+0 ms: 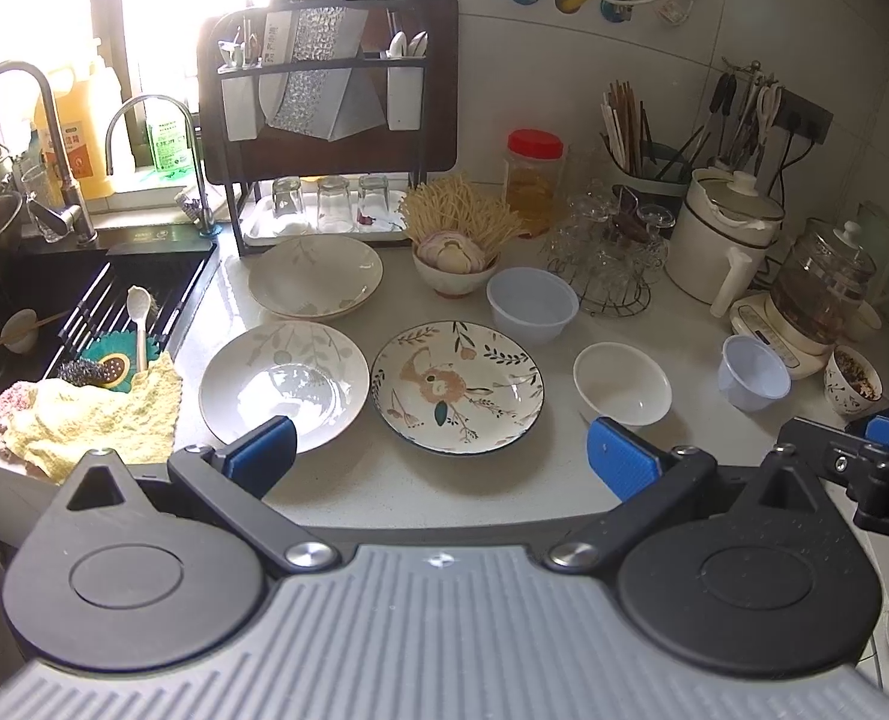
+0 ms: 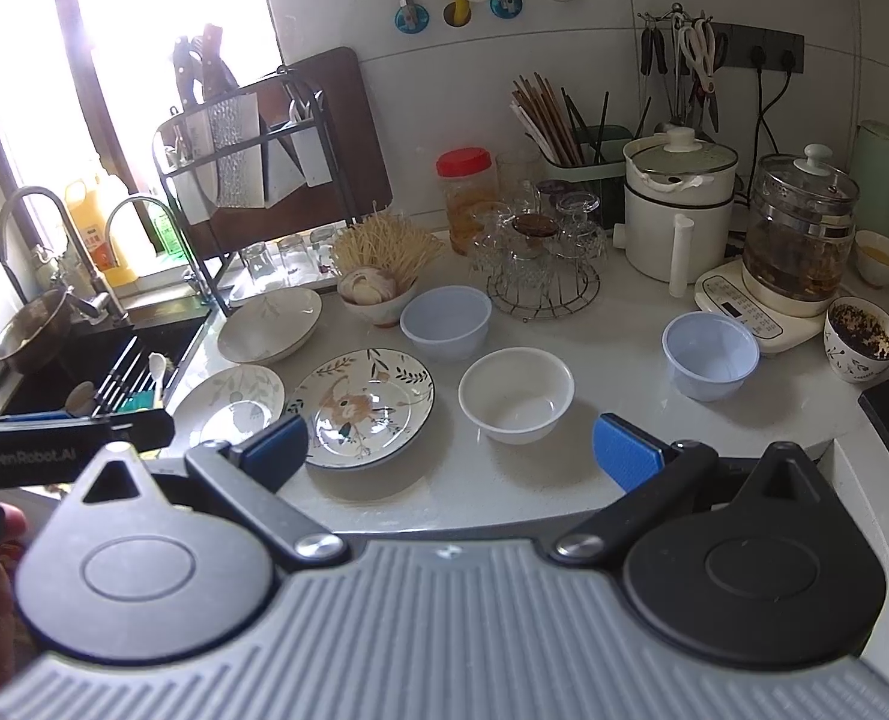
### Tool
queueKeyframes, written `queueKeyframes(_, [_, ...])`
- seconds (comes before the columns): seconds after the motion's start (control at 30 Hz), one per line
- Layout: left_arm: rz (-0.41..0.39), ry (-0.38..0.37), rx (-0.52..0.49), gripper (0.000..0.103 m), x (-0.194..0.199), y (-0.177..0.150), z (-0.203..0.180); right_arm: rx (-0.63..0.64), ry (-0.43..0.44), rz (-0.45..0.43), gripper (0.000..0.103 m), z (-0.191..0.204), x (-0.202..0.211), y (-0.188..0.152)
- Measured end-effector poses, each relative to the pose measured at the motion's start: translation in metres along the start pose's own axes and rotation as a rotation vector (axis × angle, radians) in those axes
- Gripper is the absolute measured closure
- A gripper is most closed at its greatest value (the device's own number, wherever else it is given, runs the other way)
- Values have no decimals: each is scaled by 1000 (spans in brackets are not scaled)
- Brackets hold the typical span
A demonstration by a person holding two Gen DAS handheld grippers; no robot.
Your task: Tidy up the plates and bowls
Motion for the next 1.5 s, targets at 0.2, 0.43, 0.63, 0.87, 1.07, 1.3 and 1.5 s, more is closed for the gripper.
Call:
queueKeyframes(0.2, [3,-6,-1,0,-3,0,2,4,0,-2,0,2,0,-1])
queueKeyframes(0.43, [1,-12,4,0,-6,3,3,9,14,2,0,7,-1,1])
queueKeyframes(0.63, [2,-23,-10,0,-8,5,-1,-18,43,8,0,6,-1,3])
queueKeyframes(0.87, [2,-36,-24,0,-10,8,-10,-10,37,25,0,5,-2,3])
queueKeyframes(1.07, [16,-26,-21,0,-12,7,-8,-8,46,19,0,8,-1,3])
queueKeyframes(1.3, [23,-35,-26,0,-11,7,-9,-18,56,28,0,8,1,3])
queueKeyframes(1.5, [21,-28,-18,0,-7,6,-7,-24,51,29,0,7,2,1])
Point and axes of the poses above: each gripper's, at about its wrist camera, not at the fingertips, and x roughly against the way its jaws point, z to its left, y to its top, the point moved 10 cm from there along -x, roughly the way its jaws point, and after that the axes turned 12 degrees about -x, right-handed, at the moved point
